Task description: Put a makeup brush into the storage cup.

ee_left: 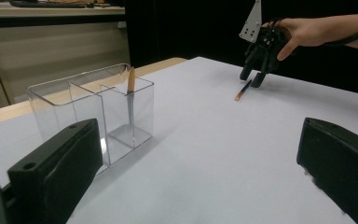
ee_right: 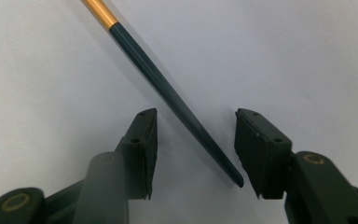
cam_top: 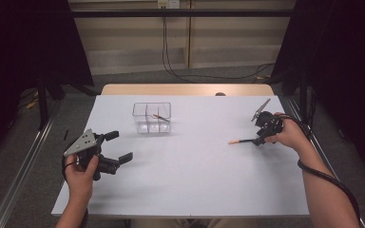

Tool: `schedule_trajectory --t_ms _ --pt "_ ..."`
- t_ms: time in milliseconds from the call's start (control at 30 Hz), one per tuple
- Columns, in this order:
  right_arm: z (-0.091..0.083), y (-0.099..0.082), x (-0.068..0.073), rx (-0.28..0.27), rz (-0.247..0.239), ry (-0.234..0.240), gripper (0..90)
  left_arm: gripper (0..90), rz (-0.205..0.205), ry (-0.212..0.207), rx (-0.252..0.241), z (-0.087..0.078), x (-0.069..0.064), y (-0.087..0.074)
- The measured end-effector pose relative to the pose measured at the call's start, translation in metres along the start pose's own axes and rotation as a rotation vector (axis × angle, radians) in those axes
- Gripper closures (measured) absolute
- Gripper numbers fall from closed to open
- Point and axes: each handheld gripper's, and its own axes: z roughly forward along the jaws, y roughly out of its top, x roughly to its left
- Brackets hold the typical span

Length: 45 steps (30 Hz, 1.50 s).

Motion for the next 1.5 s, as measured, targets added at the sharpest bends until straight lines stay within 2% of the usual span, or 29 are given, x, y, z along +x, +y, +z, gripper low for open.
schedule_trajectory --t_ms 133,400,567,1000,1167,1367,1433,1500 --pt "-0.0001 -0.0005 -0.0002 0.000 0.024 0.001 53.5 0.0 0.001 0.001 0.003 0.0002 -0.0001 0.0000" --pt "0.0019 0.0004 -0.0002 0.015 0.008 0.017 56.7 0.0 0.002 0.002 0.003 0.0002 -0.0001 0.0002" --pt "0.0018 0.0006 0.0009 0.019 0.012 0.036 64.9 0.0 0.003 0.002 0.004 0.0001 -0.0002 0.0003" --pt "0.0024 0.0048 0.0026 0.050 -0.001 0.047 71.3 0.0 0.007 0.007 0.002 -0.0011 -0.0002 0.0009" --pt "0.0024 0.0049 0.0033 0.054 0.015 0.051 74.8 0.0 0.006 0.008 0.001 -0.0013 -0.0001 0.0007" --pt "0.0023 0.0060 0.0054 0.063 0.030 0.064 84.5 0.3 0.005 0.012 0.001 -0.0020 -0.0002 0.0007" --pt "0.0024 0.0066 0.0058 0.068 0.050 0.064 84.6 0.3 0.004 0.011 0.002 -0.0021 -0.0003 0.0007" --pt "0.0025 0.0069 0.0056 0.070 0.047 0.060 84.6 0.3 0.010 0.012 0.004 -0.0020 -0.0001 0.0007"
